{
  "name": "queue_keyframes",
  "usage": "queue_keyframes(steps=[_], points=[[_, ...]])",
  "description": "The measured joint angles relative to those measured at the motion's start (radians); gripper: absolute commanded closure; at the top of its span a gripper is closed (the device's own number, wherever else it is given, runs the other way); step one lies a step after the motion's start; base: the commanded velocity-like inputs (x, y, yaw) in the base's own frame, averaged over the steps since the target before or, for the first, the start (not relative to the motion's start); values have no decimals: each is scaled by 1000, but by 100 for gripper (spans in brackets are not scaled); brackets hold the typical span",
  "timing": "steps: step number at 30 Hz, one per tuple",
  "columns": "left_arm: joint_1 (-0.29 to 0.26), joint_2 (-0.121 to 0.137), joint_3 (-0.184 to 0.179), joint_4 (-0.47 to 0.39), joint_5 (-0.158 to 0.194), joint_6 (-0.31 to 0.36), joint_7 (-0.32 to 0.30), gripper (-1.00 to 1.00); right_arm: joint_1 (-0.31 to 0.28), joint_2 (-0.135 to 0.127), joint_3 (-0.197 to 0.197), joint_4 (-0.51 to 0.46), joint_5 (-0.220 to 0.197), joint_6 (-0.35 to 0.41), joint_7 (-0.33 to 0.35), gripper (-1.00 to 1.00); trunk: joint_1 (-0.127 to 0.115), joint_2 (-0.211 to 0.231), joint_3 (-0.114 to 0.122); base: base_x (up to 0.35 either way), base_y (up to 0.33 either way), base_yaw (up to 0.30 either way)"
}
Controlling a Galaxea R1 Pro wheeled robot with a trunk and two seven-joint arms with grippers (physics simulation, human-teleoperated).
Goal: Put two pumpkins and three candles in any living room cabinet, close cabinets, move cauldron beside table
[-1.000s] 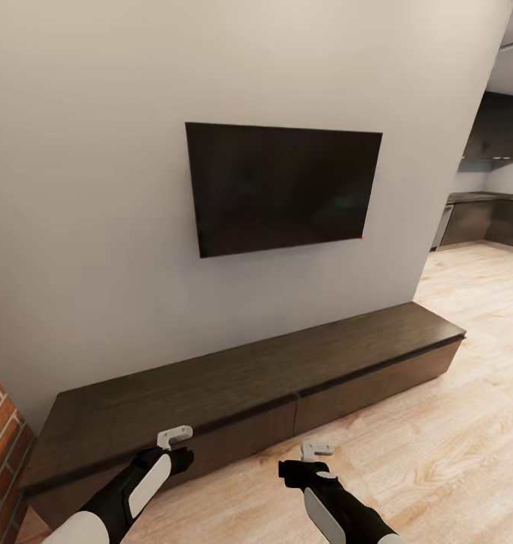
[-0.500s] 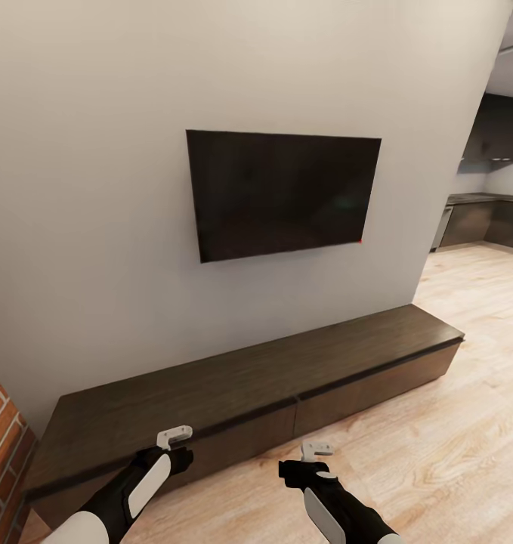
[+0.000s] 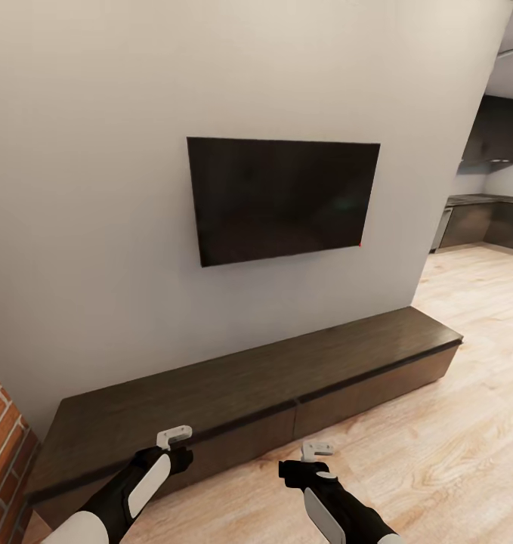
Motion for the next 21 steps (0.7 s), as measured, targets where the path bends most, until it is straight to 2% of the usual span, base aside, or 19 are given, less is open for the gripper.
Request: queue_keyframes(steps=[21], points=[[0,0,0,0,0,-1,0,-100,0,0,1,0,1,-1,0,-100,-81,147,66,0,0,0]])
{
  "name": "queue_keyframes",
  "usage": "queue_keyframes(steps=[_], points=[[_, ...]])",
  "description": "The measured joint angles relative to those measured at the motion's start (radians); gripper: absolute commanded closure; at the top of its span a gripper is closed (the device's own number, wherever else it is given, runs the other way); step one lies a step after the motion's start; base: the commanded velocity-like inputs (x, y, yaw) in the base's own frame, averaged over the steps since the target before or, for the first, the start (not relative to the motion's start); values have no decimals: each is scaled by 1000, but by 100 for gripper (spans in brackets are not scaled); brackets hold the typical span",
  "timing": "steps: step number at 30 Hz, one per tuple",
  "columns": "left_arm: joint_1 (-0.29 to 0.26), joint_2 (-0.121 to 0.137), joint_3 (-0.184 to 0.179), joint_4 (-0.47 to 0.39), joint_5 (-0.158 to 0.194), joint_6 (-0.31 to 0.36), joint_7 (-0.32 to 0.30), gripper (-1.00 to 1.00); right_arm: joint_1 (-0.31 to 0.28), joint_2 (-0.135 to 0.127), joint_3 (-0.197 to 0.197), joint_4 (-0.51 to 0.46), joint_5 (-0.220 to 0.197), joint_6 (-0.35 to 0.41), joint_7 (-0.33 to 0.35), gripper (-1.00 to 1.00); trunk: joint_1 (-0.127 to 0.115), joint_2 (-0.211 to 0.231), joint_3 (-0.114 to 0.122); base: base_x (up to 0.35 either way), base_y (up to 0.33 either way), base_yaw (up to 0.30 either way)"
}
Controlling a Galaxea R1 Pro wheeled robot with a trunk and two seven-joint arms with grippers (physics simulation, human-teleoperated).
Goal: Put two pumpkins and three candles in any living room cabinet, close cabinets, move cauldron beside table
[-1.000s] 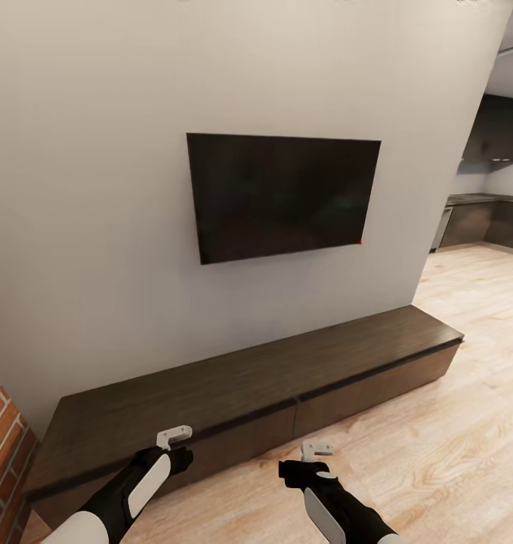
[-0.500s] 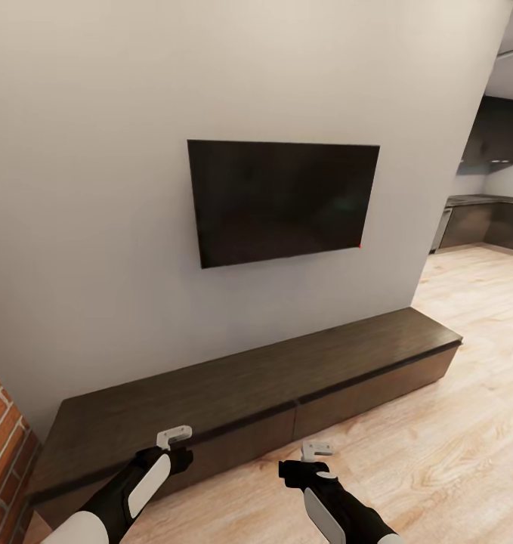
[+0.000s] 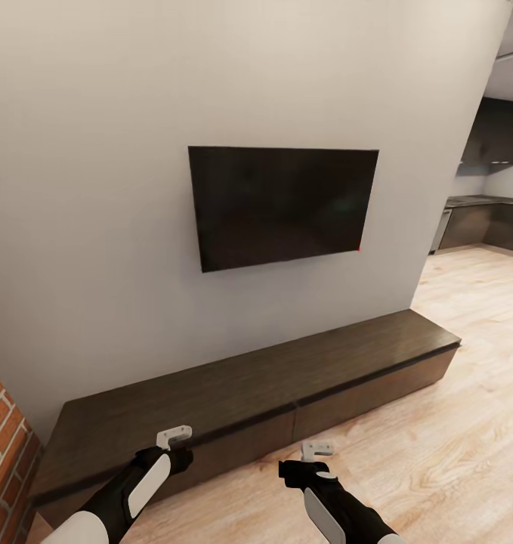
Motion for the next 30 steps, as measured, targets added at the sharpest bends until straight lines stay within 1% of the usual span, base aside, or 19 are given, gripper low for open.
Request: queue_keyframes(steps=[21,30], points=[[0,2,0,0,0,0,0,-100,0,0,0,0,0,0,0,-100,-81,147,66,0,0,0],[0,5,0,0,-1,-1,0,-100,0,0,-1,-1,0,0,1,-100,-81,147,66,0,0,0]])
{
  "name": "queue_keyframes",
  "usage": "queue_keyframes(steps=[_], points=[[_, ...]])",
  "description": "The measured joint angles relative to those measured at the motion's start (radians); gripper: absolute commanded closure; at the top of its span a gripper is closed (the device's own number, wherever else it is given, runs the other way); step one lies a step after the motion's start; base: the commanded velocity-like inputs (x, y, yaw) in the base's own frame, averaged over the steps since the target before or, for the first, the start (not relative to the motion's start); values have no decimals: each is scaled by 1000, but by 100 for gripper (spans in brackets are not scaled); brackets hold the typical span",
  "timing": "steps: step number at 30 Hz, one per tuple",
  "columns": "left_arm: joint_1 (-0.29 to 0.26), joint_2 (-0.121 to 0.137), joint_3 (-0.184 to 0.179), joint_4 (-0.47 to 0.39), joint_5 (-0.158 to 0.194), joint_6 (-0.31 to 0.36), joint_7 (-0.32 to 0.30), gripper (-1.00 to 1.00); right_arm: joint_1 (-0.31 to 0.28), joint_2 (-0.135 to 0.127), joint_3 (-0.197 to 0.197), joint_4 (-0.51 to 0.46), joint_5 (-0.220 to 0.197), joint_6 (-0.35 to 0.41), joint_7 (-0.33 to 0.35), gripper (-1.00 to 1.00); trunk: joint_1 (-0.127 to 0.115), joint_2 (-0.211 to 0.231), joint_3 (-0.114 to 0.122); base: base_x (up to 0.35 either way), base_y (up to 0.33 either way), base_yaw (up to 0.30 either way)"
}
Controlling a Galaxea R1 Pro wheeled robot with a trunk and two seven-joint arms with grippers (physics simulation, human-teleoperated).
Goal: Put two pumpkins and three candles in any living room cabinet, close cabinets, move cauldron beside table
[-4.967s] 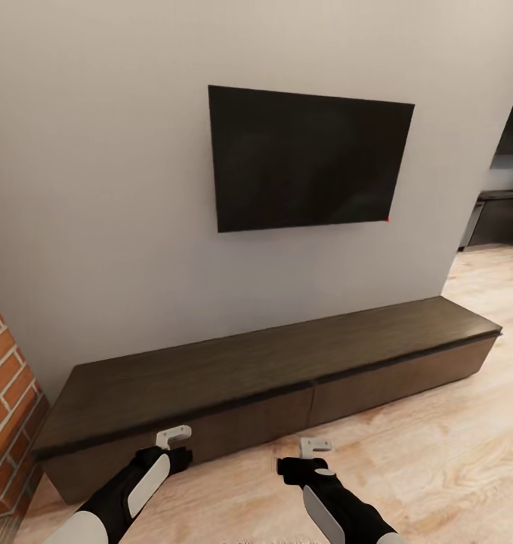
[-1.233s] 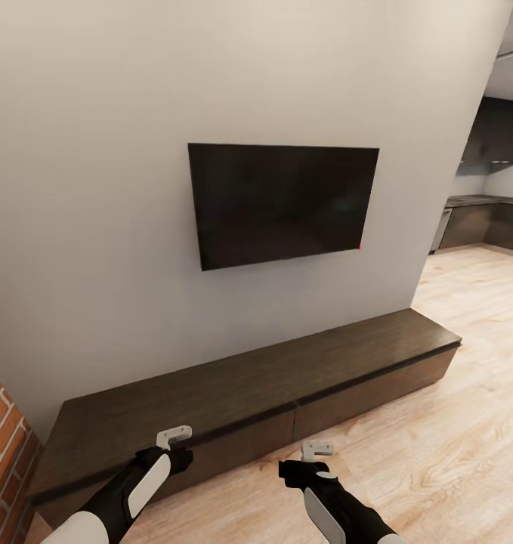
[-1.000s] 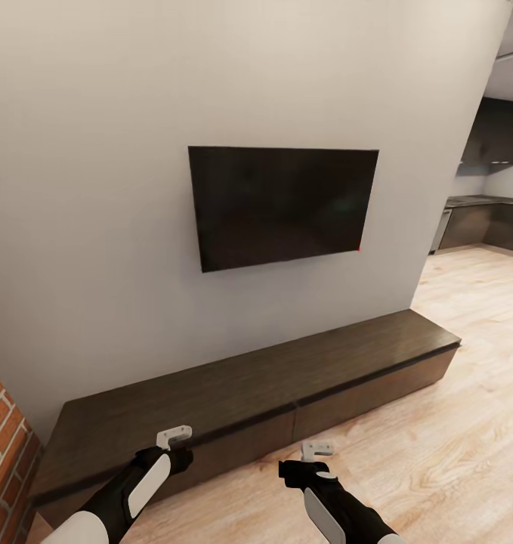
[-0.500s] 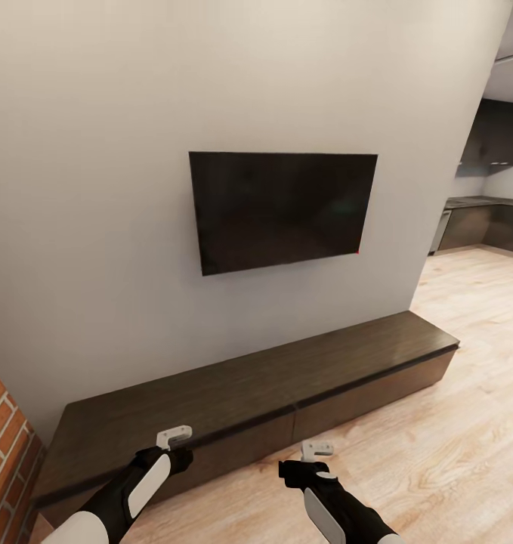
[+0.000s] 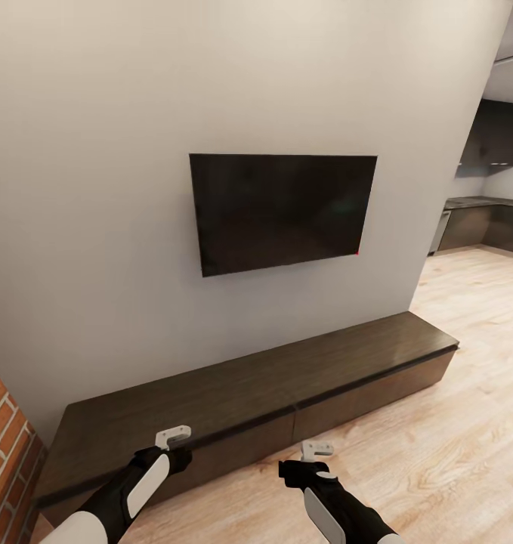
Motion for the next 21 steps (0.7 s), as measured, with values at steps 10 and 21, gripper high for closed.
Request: queue_keyframes(steps=[10,21], points=[[0,2,-1,0,-2,-1,3,-100,0,0,-2,0,-4,0,-1,-100,0,0,0,0,0,-132],[0,1,-2,2,-1,-4,3,-100,0,0,-2,0,-5,0,-1,-100,0,0,0,0,0,-276]])
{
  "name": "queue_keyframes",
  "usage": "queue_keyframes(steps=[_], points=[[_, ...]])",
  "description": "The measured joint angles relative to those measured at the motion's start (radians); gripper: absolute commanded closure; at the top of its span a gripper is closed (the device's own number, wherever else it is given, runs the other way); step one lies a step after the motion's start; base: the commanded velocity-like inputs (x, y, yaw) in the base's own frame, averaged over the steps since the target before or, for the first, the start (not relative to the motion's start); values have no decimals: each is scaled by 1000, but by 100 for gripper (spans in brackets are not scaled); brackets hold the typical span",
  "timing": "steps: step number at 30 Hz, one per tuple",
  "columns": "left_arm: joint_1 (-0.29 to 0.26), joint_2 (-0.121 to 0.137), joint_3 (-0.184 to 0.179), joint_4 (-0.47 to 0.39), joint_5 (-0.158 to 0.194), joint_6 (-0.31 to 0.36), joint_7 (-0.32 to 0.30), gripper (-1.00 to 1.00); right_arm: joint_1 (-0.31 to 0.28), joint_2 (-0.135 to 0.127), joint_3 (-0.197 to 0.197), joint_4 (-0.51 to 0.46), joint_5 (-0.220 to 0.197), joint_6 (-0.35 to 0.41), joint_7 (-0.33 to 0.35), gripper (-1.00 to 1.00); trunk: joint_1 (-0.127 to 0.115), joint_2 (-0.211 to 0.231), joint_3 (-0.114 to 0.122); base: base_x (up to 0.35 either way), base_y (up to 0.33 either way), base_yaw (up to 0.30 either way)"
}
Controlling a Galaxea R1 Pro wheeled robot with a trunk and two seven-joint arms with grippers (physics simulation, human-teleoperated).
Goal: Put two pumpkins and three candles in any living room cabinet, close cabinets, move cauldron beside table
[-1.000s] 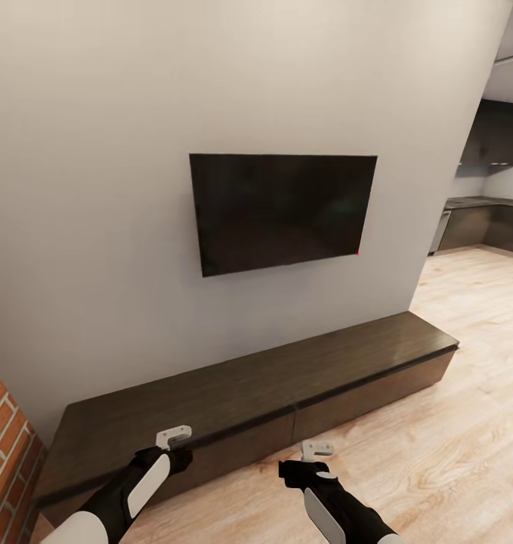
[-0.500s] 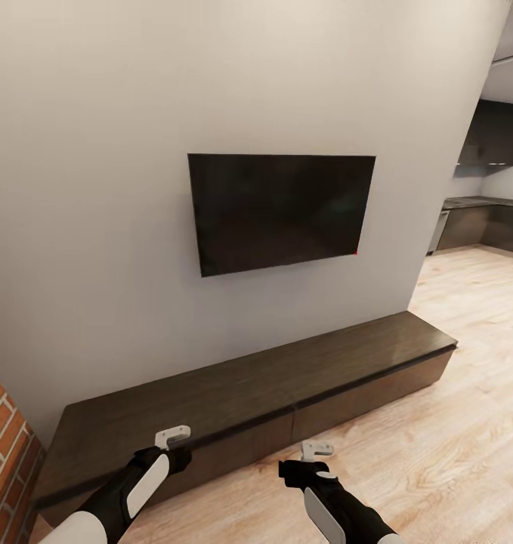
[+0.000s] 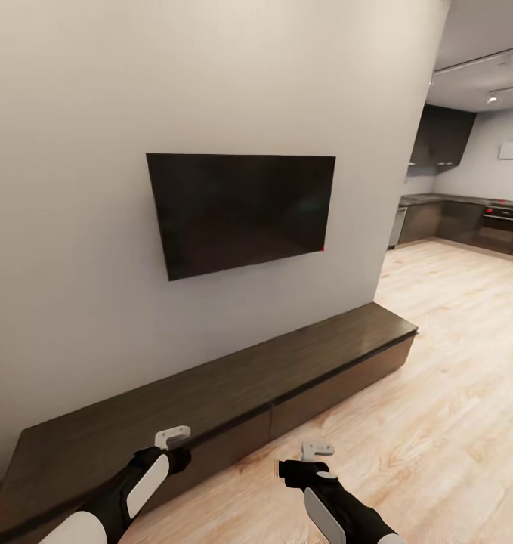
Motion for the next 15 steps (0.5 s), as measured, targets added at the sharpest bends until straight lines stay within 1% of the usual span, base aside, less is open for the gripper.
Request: queue_keyframes(steps=[6,12,15], points=[[0,1,-1,3,1,0,5,-100,0,0,-1,12,0,0,0,-100,0,0,0,0,0,-280],[0,-2,-1,53,1,-1,-4,-100,0,-1,-3,27,-1,1,-4,-100,0,0,0,0,0,-280],[0,-8,-3,86,3,-1,-3,-100,0,-2,-4,37,-10,3,-5,-100,0,0,0,0,0,-280]])
